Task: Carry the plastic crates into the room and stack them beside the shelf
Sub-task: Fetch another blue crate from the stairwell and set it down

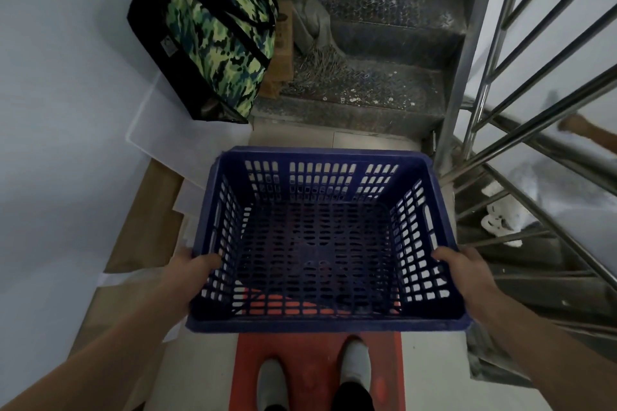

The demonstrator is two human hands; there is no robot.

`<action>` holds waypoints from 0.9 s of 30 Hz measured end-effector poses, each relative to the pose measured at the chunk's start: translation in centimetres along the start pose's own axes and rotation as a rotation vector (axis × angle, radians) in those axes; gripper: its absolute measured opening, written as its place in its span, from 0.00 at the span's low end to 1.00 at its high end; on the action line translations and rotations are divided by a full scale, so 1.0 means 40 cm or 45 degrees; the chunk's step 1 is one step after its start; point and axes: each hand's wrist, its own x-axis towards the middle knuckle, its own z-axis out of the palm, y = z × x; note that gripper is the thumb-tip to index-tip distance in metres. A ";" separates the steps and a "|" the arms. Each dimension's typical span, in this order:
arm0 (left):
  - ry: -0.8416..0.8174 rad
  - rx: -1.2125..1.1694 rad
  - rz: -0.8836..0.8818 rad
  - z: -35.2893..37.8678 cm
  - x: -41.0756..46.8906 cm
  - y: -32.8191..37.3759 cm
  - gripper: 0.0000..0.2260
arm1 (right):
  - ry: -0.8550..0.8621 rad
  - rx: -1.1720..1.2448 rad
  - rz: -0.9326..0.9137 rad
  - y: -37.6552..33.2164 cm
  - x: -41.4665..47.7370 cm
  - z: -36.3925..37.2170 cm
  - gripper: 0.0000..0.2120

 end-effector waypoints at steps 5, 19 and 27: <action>-0.016 0.093 -0.080 0.024 -0.008 -0.041 0.15 | 0.002 -0.052 0.011 0.052 0.019 0.021 0.22; 0.000 -0.006 0.203 0.055 0.045 0.014 0.22 | -0.070 0.042 -0.158 -0.010 0.072 0.062 0.22; 0.008 -0.133 0.071 0.009 0.006 0.026 0.21 | -0.022 0.236 -0.089 -0.032 0.034 0.040 0.20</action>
